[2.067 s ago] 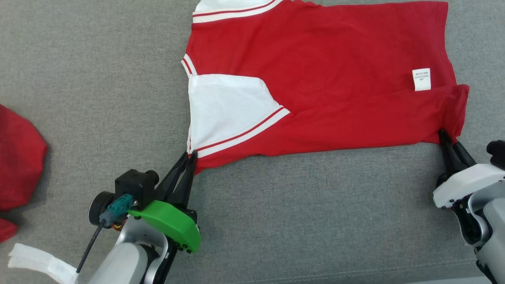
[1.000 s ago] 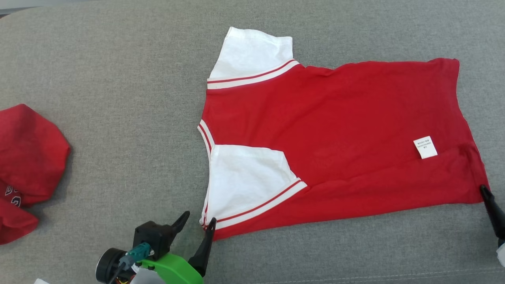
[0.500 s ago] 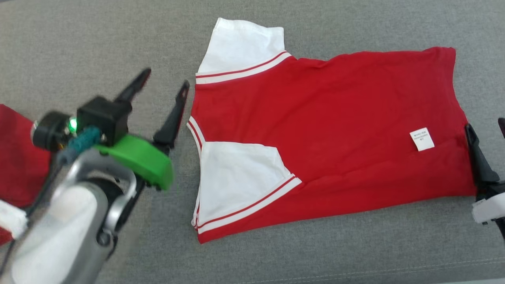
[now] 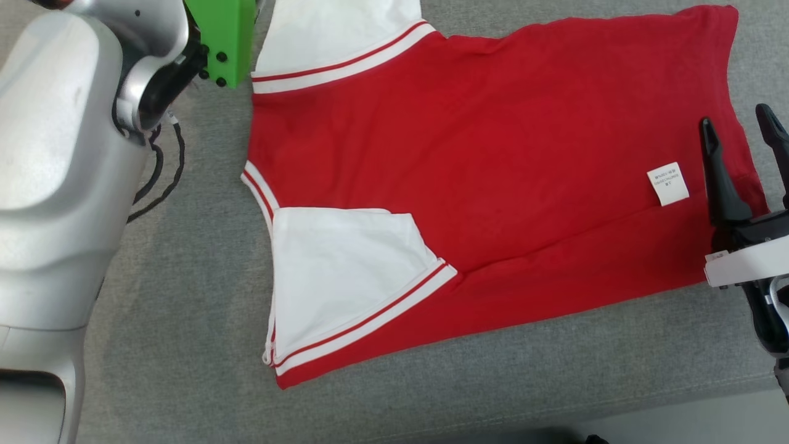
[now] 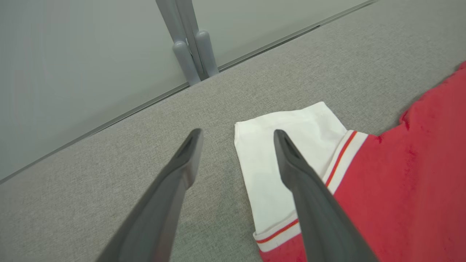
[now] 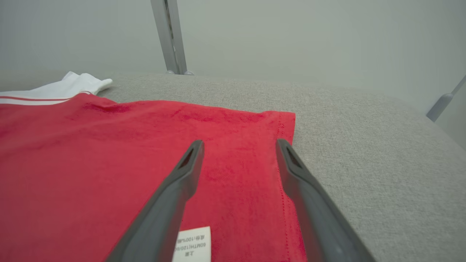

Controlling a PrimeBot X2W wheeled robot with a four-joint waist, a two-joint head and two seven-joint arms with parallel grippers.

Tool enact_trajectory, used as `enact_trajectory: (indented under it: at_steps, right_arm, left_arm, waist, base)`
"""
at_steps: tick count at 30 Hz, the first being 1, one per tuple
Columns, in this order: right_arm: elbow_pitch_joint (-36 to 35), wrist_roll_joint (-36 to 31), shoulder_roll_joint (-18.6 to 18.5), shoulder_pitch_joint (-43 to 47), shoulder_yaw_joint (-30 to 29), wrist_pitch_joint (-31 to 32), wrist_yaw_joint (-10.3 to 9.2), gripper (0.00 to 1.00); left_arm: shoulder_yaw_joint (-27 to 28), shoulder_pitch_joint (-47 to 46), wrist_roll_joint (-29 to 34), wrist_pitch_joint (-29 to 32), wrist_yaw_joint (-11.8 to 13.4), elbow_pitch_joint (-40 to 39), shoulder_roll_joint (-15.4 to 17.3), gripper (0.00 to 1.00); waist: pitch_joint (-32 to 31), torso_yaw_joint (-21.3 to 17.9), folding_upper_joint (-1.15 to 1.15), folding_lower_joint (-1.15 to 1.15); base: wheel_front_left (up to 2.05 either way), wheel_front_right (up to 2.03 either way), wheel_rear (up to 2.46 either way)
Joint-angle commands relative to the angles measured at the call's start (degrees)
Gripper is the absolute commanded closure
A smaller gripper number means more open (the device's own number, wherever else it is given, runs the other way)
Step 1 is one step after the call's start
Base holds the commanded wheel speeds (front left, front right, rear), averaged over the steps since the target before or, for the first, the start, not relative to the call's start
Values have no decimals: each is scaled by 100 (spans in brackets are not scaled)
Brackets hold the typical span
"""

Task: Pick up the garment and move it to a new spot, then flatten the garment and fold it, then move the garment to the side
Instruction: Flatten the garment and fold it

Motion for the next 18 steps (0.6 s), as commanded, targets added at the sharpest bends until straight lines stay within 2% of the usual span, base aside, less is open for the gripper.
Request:
enact_trajectory:
  at_steps: [1,8,18]
  right_arm:
    - [-5,-22,67,-103,22,-15,-7,0]
    - [67,23,238,-263,154,-14,-7,0]
    - [9,218,316,-343,285,-15,-7,0]
  left_arm:
    - [-39,-236,-38,134,-39,207,0,0]
    - [-278,-781,101,389,-93,993,214,0]
    - [-457,-1026,83,184,-122,1562,408,0]
  waist:
    - [335,-349,0,0]
    - [577,-674,0,0]
    - [707,-875,0,0]
  base:
    - [0,0,0]
    - [0,0,0]
    - [0,0,0]
